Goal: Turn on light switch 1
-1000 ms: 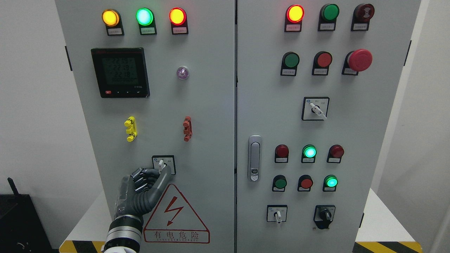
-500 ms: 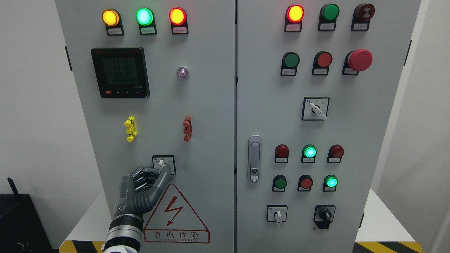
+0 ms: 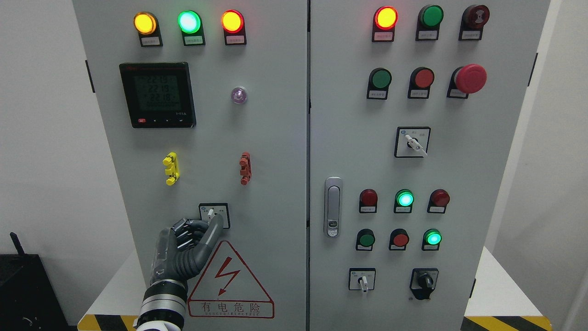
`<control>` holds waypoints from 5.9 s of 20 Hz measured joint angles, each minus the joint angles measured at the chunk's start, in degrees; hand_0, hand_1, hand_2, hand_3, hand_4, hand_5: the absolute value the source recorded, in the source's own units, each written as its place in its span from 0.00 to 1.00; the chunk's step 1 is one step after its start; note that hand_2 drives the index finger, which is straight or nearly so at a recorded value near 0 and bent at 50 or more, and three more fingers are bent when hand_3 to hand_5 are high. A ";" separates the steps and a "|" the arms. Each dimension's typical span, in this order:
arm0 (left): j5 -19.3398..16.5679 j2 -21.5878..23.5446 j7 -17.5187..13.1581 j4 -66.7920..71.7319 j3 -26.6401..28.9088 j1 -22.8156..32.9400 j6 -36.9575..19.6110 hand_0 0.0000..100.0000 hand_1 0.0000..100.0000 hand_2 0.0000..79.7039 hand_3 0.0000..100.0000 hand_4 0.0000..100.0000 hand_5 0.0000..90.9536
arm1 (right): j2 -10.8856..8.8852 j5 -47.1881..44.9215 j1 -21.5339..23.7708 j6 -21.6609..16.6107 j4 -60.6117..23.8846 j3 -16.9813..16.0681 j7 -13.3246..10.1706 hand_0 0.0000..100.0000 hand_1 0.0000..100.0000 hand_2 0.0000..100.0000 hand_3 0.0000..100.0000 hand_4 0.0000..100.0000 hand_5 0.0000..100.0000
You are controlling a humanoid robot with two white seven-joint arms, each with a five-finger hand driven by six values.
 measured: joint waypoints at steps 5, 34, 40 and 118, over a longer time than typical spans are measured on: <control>-0.41 -0.08 -0.15 0.11 -0.02 -0.11 0.00 0.26 0.58 0.76 0.82 0.89 0.92 | 0.00 0.00 0.00 0.00 0.00 0.00 0.00 0.00 0.00 0.00 0.00 0.00 0.00; -0.73 -0.36 -0.22 0.58 -0.25 -0.43 -0.06 0.44 0.56 0.76 0.84 0.91 0.93 | 0.00 0.00 0.00 0.00 0.00 0.00 0.00 0.00 0.00 0.00 0.00 0.00 0.00; -0.70 -0.42 -1.09 0.68 -0.40 -0.47 -0.11 0.47 0.55 0.76 0.84 0.91 0.93 | 0.00 0.00 0.00 0.00 0.04 0.00 0.00 0.00 0.00 0.00 0.00 0.00 0.00; 3.32 1.14 -11.07 9.02 5.45 36.51 -64.67 0.15 0.16 0.43 0.64 0.66 0.37 | 0.00 0.00 0.00 -0.02 -0.01 0.00 0.00 0.00 0.00 0.00 0.00 0.00 0.00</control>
